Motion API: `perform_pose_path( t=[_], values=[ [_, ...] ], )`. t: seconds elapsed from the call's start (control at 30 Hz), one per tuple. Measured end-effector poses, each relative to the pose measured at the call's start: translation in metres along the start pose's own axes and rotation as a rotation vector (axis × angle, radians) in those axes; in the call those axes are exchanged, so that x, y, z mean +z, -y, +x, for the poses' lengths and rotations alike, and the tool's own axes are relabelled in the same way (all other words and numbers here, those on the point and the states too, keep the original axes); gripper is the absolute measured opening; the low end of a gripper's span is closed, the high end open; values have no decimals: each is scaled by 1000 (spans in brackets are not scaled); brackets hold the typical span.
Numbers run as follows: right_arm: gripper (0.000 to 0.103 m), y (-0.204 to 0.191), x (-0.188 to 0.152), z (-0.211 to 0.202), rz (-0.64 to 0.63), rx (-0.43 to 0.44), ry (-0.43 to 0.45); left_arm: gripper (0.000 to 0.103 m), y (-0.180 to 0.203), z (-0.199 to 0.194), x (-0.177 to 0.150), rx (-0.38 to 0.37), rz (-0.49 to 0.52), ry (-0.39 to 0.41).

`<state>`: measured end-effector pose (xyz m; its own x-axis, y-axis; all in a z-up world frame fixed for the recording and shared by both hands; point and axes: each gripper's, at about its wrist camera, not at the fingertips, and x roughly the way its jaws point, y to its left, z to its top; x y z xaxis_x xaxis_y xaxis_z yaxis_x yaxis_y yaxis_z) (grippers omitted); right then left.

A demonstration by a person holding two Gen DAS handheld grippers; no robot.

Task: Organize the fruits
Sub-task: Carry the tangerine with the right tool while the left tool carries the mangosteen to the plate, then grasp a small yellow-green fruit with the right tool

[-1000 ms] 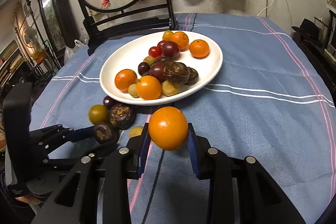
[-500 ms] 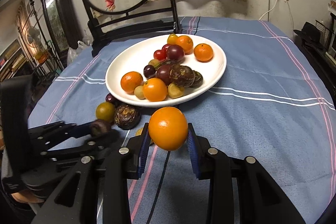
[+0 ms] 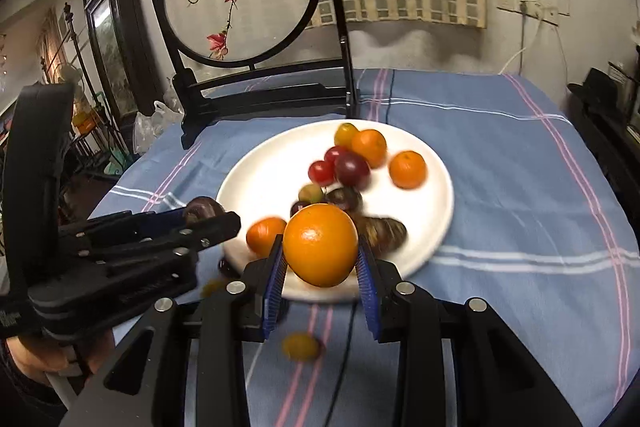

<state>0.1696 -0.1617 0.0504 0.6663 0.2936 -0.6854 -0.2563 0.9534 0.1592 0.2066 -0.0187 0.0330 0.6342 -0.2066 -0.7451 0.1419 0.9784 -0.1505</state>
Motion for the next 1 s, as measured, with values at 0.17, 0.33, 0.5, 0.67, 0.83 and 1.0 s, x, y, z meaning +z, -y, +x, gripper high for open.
perform_pose_path(
  t=[0.17, 0.33, 0.5, 0.67, 0.83, 1.0],
  values=[
    [41, 8, 13, 37, 74, 43, -40, 48, -13, 27, 10, 30, -64, -19],
    [54, 28, 0, 24, 175, 95, 26, 93, -29, 9, 7, 51, -145, 101],
    [58, 30, -13, 11, 157, 105, 12, 93, -40, 3, 0, 17, -224, 66],
    [58, 24, -32, -3, 83, 74, -14, 93, -44, 0, -19, 46, -221, 45],
    [58, 10, -54, -1, -10, 47, -84, 93, -47, -6, -39, 50, -232, 31],
    [58, 0, -70, 2, -49, 27, -125, 93, -43, -11, -58, 76, -190, 26]
  ],
)
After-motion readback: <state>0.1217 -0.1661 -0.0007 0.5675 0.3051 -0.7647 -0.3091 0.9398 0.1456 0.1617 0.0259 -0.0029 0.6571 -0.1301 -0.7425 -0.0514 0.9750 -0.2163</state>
